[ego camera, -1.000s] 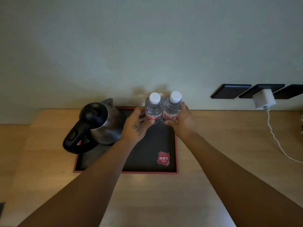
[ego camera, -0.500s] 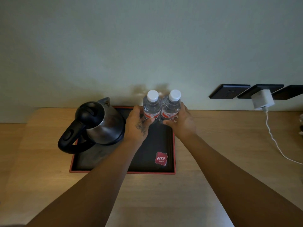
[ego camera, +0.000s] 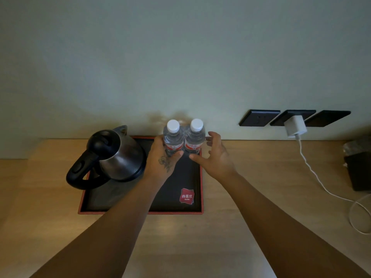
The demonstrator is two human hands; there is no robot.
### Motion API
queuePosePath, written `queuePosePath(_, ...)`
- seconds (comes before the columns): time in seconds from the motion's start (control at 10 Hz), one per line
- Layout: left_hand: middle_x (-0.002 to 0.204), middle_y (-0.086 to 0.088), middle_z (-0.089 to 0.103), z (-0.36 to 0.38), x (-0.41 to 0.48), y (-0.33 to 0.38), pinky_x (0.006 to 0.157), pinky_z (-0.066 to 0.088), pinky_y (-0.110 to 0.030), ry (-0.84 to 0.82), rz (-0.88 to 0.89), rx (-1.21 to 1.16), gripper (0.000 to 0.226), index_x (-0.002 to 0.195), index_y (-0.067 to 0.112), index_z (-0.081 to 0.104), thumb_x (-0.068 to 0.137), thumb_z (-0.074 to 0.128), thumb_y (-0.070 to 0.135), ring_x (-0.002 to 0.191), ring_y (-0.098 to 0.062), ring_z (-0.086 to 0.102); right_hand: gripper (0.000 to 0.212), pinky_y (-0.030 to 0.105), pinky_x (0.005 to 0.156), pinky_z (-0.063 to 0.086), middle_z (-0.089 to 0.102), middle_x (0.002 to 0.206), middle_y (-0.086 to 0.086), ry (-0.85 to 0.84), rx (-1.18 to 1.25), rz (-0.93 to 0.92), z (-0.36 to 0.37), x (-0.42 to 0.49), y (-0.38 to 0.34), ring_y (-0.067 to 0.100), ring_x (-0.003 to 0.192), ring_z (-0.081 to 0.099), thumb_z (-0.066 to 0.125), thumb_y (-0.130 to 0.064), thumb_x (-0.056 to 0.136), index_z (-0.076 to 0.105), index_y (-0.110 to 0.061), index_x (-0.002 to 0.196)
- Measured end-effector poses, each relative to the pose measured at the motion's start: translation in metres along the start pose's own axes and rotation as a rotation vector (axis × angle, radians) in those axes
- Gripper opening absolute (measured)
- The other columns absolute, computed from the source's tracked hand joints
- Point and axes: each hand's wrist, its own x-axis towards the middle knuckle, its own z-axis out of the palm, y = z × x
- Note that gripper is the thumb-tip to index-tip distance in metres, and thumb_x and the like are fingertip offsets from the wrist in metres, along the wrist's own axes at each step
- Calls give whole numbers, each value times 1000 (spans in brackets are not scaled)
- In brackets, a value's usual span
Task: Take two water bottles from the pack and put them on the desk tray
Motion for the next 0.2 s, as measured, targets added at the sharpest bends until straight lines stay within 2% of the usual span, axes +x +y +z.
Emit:
queuePosePath(0.1, 136, -7, 68, -8, -6, 25, 107, 57, -60, 15, 5, 8, 66, 136, 13, 54, 84, 92, 24, 126, -27, 69, 105, 52, 115, 51, 44, 168, 5, 14, -70, -28, -28, -14, -12, 28, 149, 51, 88, -49, 83, 25, -23, 163)
queuePosePath(0.2, 138, -7, 65, -19, -16, 52, 109, 56, -57, 47, 65, 30, 72, 142, 15, 50, 84, 93, 18, 127, -27, 66, 108, 51, 113, 53, 41, 169, 2, 6, -135, -96, -52, -27, -28, 27, 147, 52, 85, -59, 81, 25, -25, 163)
